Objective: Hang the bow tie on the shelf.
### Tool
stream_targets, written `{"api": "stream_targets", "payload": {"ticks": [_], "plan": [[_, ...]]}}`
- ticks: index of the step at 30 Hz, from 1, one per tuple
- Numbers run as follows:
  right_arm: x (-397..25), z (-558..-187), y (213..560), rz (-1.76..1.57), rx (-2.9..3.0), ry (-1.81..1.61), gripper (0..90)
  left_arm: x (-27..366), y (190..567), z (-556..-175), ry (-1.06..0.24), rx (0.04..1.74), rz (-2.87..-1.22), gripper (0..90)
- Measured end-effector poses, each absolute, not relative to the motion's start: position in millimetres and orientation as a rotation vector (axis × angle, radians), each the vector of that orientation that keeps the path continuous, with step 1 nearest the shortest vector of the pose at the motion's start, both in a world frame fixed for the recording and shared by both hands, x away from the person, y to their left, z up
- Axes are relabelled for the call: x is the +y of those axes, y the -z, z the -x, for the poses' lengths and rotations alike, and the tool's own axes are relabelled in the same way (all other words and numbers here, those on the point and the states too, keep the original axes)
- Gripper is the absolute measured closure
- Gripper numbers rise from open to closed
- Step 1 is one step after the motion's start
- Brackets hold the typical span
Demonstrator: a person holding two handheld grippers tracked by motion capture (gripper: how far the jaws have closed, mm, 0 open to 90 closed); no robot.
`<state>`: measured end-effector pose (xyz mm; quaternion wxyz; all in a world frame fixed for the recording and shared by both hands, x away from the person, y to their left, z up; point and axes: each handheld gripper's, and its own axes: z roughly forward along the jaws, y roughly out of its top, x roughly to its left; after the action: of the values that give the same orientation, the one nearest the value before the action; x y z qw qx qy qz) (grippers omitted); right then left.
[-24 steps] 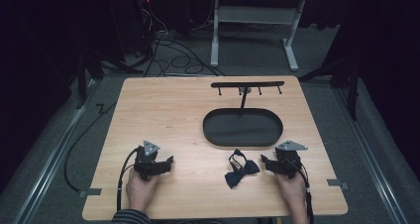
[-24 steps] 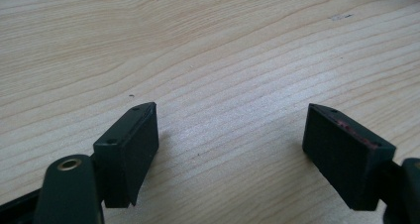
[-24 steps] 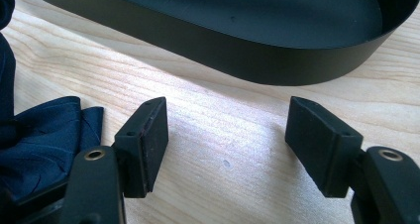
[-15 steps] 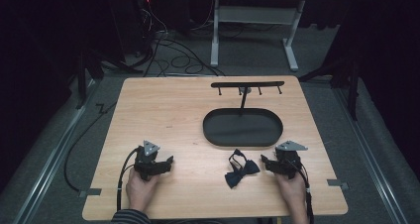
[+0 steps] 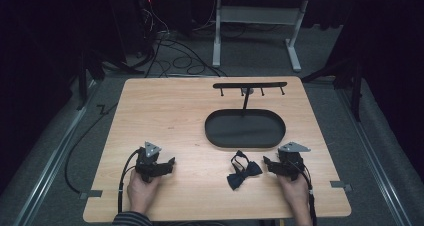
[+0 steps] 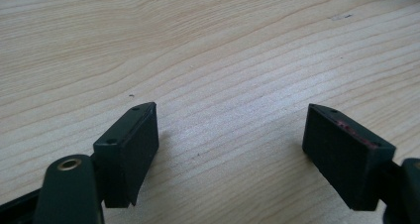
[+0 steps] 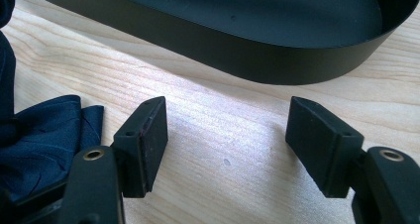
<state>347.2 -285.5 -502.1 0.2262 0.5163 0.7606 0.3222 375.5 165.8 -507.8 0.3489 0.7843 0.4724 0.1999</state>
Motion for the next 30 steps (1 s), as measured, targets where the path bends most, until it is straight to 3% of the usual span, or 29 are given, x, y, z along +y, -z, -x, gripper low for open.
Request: {"api": "stream_targets", "payload": {"ticks": [13,18,24,30], "plan": [[-286.4,-347.0,502.0,-1.42,2.102,-0.895,35.2,166.1,507.6,-375.3,-0.514,1.223,-2.033,22.2],[-289.0,-344.7,500.7,-1.426,2.106,-0.907,40.7,166.2,507.6,-375.2,-0.513,1.222,-2.034,22.2],[-293.0,-340.3,496.3,-1.43,2.092,-0.942,41.3,166.3,507.6,-375.1,-0.513,1.221,-2.034,22.2],[-295.1,-333.1,491.2,-1.451,2.087,-1.002,49.6,166.3,507.6,-375.1,-0.513,1.221,-2.034,22.2]]}}
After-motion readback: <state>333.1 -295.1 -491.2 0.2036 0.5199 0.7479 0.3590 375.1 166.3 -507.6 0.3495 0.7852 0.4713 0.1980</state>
